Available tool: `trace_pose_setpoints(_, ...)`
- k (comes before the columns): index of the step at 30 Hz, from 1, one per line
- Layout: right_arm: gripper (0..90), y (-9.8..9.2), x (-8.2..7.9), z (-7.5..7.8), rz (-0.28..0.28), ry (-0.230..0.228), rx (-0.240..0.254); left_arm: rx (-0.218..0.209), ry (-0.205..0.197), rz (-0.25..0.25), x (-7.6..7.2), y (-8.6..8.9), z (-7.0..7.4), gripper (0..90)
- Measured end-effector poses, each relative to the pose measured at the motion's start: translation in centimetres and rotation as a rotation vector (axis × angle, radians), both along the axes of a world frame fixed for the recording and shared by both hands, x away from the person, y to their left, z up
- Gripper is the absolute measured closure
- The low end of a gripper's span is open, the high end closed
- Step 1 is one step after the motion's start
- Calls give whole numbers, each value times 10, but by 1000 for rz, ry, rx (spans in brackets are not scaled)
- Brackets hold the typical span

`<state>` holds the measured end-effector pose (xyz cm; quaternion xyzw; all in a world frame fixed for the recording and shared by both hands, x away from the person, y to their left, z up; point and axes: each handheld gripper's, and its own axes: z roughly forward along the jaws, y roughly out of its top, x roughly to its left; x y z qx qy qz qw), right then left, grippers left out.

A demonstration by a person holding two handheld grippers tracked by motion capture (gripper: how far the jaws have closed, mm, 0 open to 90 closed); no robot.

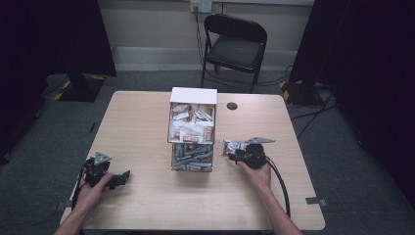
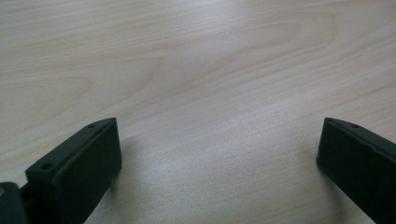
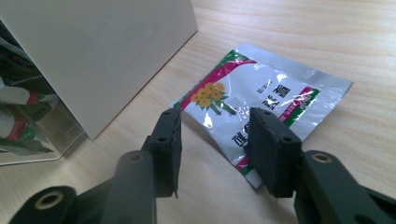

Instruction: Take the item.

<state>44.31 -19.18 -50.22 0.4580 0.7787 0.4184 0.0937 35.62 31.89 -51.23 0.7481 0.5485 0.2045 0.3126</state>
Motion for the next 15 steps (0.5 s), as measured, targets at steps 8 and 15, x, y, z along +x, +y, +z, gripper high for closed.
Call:
trace_pose_setpoints(8, 244, -1, 0, 4, -22, -9, 14, 0, 0, 0, 0, 0, 0, 0)
trace_pose_setpoints(15, 152, -5, -3, 12, -37, -19, -4, 0, 0, 0, 0, 0, 0, 0)
